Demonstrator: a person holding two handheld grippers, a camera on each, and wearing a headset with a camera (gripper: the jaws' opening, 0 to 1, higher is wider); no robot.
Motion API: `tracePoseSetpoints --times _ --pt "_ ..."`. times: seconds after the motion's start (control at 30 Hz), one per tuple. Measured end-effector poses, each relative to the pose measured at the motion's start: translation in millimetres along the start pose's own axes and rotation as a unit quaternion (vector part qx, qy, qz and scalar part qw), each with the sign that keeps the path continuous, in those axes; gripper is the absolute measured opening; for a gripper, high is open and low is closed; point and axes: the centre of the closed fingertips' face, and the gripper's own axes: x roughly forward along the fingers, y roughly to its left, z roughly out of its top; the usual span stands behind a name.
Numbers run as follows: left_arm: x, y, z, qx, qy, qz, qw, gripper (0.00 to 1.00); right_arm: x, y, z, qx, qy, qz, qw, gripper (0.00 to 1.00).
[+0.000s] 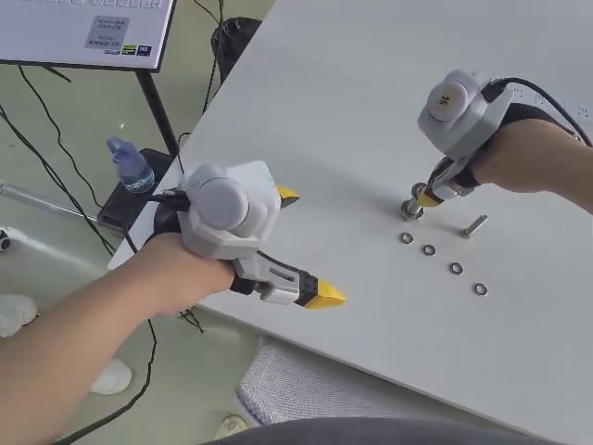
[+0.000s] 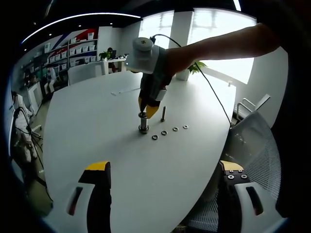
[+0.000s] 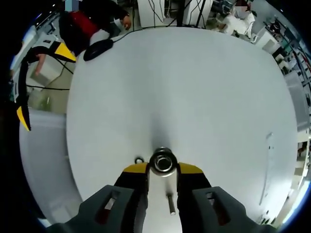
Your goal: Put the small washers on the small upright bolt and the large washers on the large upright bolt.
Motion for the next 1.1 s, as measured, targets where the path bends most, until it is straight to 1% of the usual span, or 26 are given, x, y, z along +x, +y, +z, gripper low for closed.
tracePoseSetpoints --times 0.13,0.23,0.47,0.63,0.93,1.1 --pt "0.8 1.4 0.0 -0.001 0.0 0.0 1.0 0.9 4.1 -1.2 -1.6 0.0 0.003 0.0 1.0 0.21" --pt "1.1 2.2 -0.8 -0.002 0.0 0.001 1.0 0.9 14.6 -5.5 -3.5 -0.002 0.008 0.0 1.0 0.21" --pt "2.7 1.2 -4.0 -0.005 0.003 -0.003 1.0 0.9 20.9 -3.9 -4.7 0.0 0.008 0.001 1.0 0.21" --pt "3.3 1.0 -3.3 -0.006 0.002 -0.004 1.0 0.89 29.4 -2.7 -4.6 0.006 0.005 0.003 1.0 0.21" --pt "3.9 2.7 -2.9 -0.004 0.003 -0.005 1.0 0.89 36.3 -1.0 -6.1 0.006 0.007 0.001 1.0 0.21" --pt "4.2 2.5 -4.4 -0.004 0.005 -0.006 1.0 0.88 41.0 -0.5 -5.2 -0.001 0.009 -0.002 1.0 0.21"
